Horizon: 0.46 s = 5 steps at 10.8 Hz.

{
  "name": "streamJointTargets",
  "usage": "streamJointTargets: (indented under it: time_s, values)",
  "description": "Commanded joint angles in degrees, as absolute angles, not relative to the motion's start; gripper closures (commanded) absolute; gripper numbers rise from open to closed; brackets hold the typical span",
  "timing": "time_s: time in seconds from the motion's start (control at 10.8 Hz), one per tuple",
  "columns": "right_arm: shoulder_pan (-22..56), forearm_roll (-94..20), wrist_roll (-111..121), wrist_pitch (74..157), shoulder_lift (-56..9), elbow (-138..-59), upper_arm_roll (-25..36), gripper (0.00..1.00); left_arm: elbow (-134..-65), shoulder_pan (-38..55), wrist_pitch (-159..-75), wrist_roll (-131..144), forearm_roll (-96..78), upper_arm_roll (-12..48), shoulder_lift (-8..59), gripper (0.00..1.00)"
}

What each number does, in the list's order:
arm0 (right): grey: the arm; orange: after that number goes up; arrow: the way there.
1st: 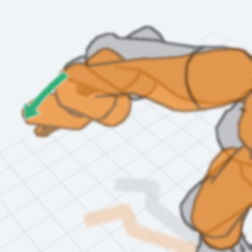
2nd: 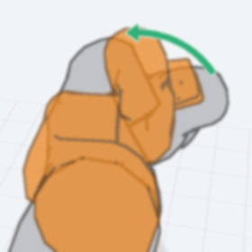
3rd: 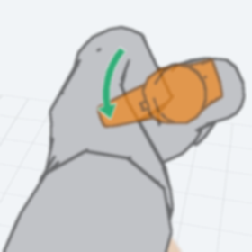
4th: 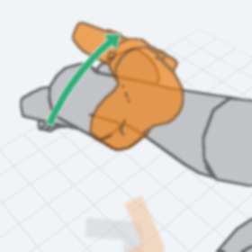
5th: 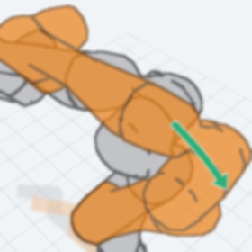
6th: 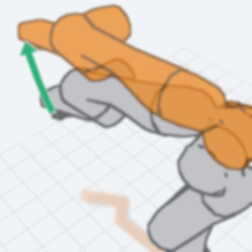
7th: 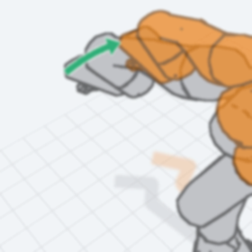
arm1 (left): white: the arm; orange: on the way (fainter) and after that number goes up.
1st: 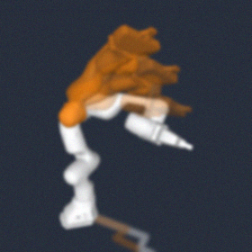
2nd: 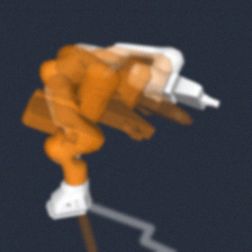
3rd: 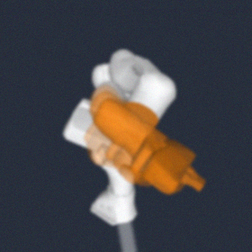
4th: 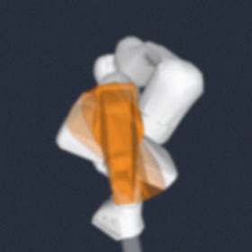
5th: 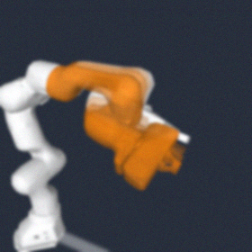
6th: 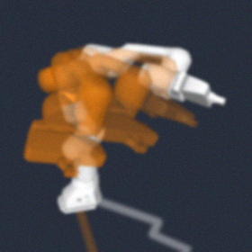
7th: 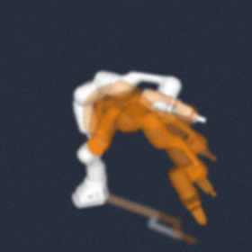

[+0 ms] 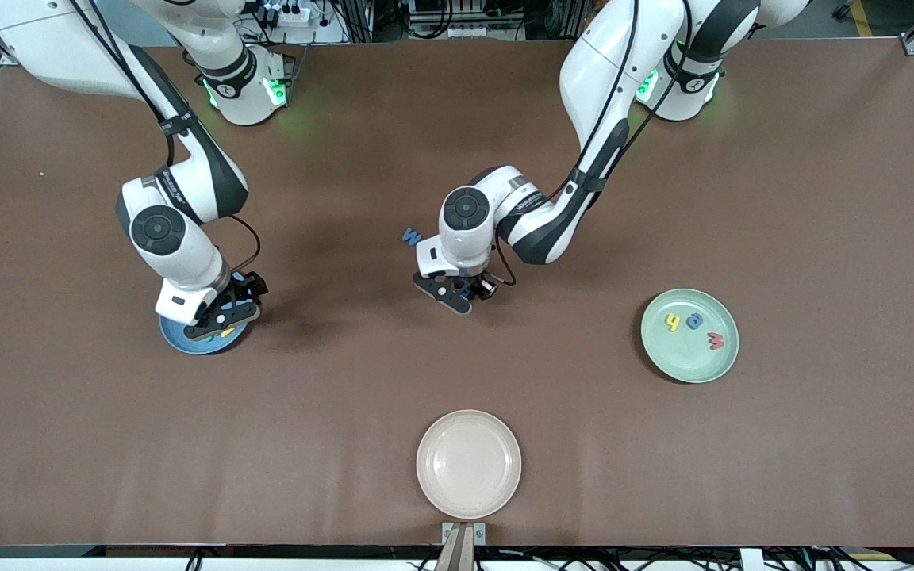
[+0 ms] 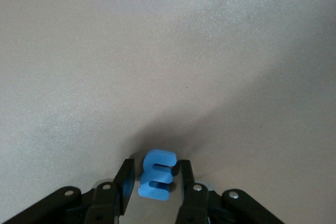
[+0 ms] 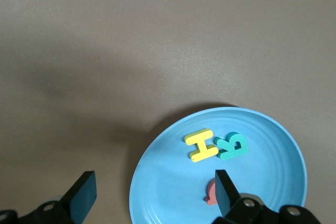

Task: Sort uppercase to blue plate, lowercase to green plate
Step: 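Place the H on the blue plate while the left gripper grasps the m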

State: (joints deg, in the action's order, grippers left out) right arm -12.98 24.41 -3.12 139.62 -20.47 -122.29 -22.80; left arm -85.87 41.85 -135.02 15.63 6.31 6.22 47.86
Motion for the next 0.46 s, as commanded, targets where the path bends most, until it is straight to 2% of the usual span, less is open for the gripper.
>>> streamJointTargets:
  time_s: [0.0, 0.19, 0.37]
  values:
    - [-14.1, 21.1, -2.9, 137.4, -18.5, -123.2, -24.1, 0.00, -84.6, 41.7, -135.1, 16.2, 7.4, 6.1, 48.8, 0.67]
    - [-14.1, 19.3, -2.9, 136.9, -18.4, -123.3, -24.7, 0.00, -84.6, 41.7, -135.1, 15.9, 7.9, 6.1, 48.6, 0.97]
    - [-13.9, 15.1, -2.9, 136.3, -18.4, -123.3, -25.6, 0.00, -84.6, 41.1, -135.0, 15.8, 9.5, 6.1, 47.4, 1.00]
